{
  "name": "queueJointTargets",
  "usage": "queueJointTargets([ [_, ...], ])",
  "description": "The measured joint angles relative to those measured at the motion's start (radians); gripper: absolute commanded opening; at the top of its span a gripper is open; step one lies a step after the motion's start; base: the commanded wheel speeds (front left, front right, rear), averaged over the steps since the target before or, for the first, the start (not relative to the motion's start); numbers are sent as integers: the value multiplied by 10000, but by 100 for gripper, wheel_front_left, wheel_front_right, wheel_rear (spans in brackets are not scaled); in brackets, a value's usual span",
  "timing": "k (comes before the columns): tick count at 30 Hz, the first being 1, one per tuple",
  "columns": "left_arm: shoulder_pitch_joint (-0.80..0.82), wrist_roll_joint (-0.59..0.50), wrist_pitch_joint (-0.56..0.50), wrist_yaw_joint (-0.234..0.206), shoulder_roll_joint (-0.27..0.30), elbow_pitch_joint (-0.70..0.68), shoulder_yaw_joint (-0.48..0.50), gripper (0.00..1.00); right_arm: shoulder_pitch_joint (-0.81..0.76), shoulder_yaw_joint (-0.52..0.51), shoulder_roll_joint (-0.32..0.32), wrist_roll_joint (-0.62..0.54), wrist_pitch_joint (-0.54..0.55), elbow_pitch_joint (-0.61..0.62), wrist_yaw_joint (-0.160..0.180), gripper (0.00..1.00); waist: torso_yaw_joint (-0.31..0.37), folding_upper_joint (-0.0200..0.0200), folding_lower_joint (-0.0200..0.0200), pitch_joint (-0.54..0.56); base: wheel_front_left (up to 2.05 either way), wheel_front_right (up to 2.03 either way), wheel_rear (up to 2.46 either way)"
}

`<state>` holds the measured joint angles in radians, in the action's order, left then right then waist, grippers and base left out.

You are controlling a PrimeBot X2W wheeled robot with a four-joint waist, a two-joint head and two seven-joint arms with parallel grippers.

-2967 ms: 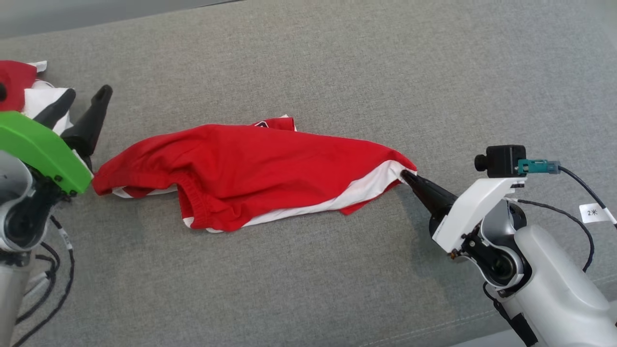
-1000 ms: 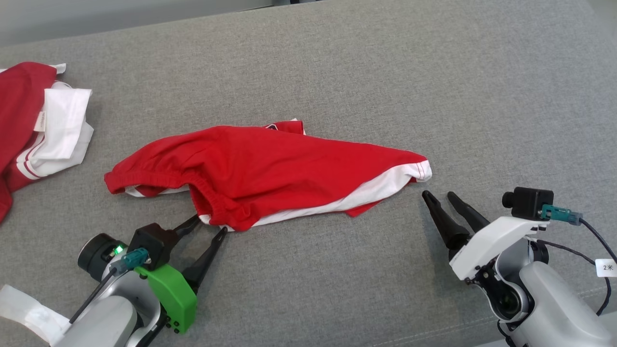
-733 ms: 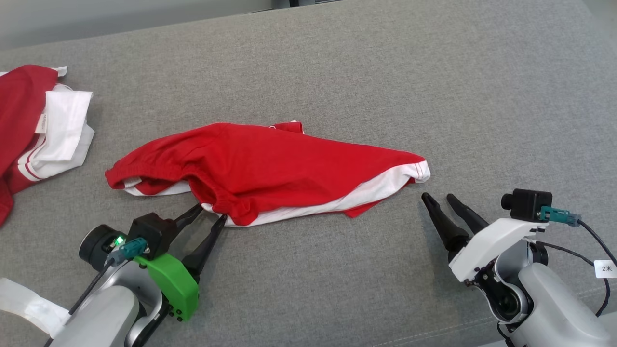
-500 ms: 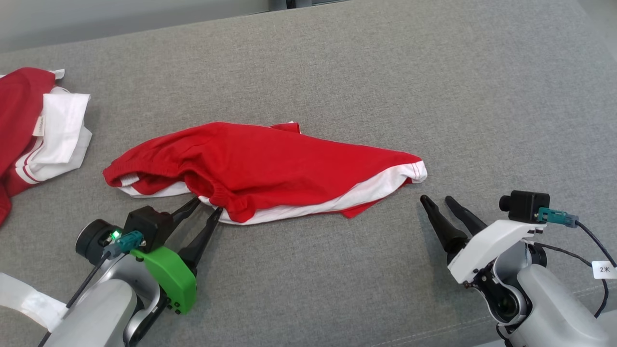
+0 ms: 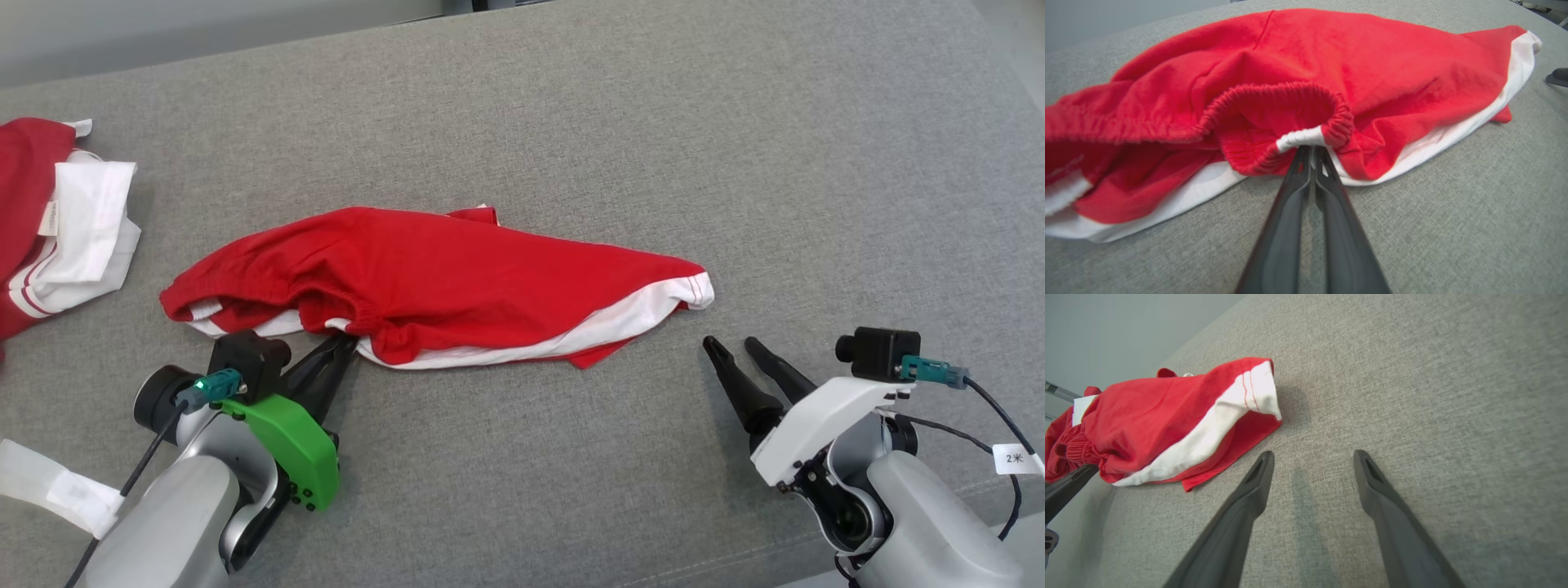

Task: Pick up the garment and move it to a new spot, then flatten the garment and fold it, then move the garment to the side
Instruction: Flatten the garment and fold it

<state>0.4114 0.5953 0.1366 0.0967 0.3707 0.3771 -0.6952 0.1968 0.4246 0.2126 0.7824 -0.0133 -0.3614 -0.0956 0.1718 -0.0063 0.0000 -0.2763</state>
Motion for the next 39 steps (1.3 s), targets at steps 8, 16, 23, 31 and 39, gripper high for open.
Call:
queueJointTargets([
  [8, 244, 182, -40, 0, -339, 284, 117, 0, 352, 324, -29, -360, -36, 6, -12, 100, 69, 0, 0, -90, 0, 0, 0],
  [16, 404, 282, -52, 2, -598, 293, 92, 0, 709, 276, 13, -564, -226, -186, -10, 100, -157, 0, 0, -109, 0, 0, 0],
  [23, 513, 345, -96, 13, -734, 291, 13, 0, 944, 222, 65, -692, -316, -474, -10, 100, -516, 0, 0, -102, 0, 0, 0],
  [31, 515, 357, -94, 13, -732, 324, 21, 0, 1138, 378, -81, -694, -347, -715, -12, 55, -718, 0, 0, -91, 0, 0, 0],
  [39, 513, 545, -33, 15, -727, 439, 98, 0, 1244, 658, -84, -886, -579, -729, -109, 0, -701, 0, 0, 11, 0, 0, 0],
])
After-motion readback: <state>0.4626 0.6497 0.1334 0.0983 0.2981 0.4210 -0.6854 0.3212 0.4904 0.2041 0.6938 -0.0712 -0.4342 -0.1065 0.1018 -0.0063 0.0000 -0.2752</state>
